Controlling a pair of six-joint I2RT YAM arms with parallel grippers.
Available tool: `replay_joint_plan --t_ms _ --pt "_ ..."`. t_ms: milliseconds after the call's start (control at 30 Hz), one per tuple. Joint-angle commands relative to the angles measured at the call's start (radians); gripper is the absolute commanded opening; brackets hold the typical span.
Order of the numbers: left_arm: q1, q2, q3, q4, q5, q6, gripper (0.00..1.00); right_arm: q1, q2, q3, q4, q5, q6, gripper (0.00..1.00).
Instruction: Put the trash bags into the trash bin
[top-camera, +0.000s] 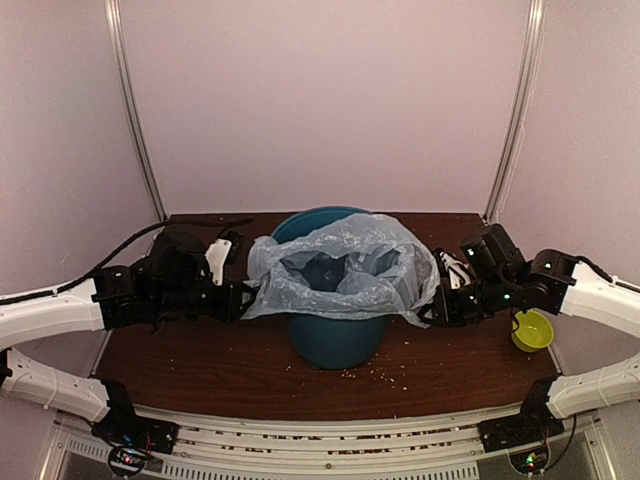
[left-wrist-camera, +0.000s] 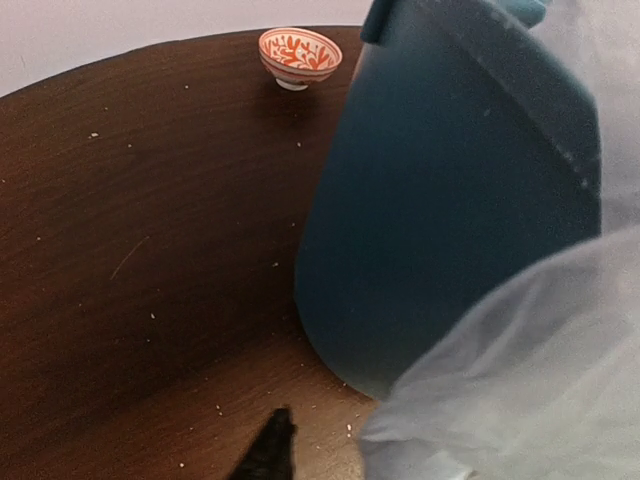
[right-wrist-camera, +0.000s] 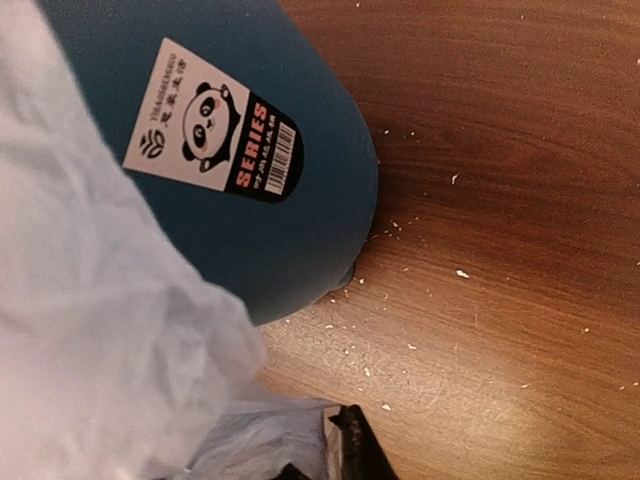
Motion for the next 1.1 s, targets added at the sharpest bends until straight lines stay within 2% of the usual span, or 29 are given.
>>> replay_joint_plan --t_ms 0,167,367,467,600,700,867,1000,1067 --pt "-0.001 -0.059 0.072 -0.028 -0.014 0.028 0.40 -0.003 -0.075 0.039 -0.067 0.062 0.028 0.19" --pt "0.000 -0.107 0.138 -0.107 0.053 0.080 0.58 -0.004 -0.103 0.122 -0.154 0.062 0.073 0.45" --pt "0.000 -0.128 0.227 -0.265 0.119 0.164 0.71 -0.003 -0.159 0.215 -0.284 0.043 0.107 0.60" --pt "-0.001 -0.132 0.271 -0.302 0.160 0.210 0.74 -0.002 -0.187 0.252 -0.310 0.019 0.093 0.63" --pt "0.000 -0.121 0.342 -0.373 0.139 0.253 0.75 -0.002 -0.196 0.277 -0.326 -0.010 0.017 0.58" --pt "0.000 -0.127 0.347 -0.409 0.152 0.293 0.76 -0.001 -0.183 0.243 -0.314 -0.027 -0.020 0.61" --pt "-0.001 -0.122 0.313 -0.333 0.123 0.284 0.77 -0.001 -0.141 0.233 -0.218 -0.026 -0.032 0.67" --pt "-0.001 -0.085 0.359 -0.257 0.078 0.278 0.78 -0.001 -0.083 0.329 -0.247 0.026 -0.054 0.70" --pt "-0.001 -0.057 0.394 -0.237 0.072 0.286 0.78 -0.001 -0.056 0.401 -0.262 0.032 -0.065 0.75"
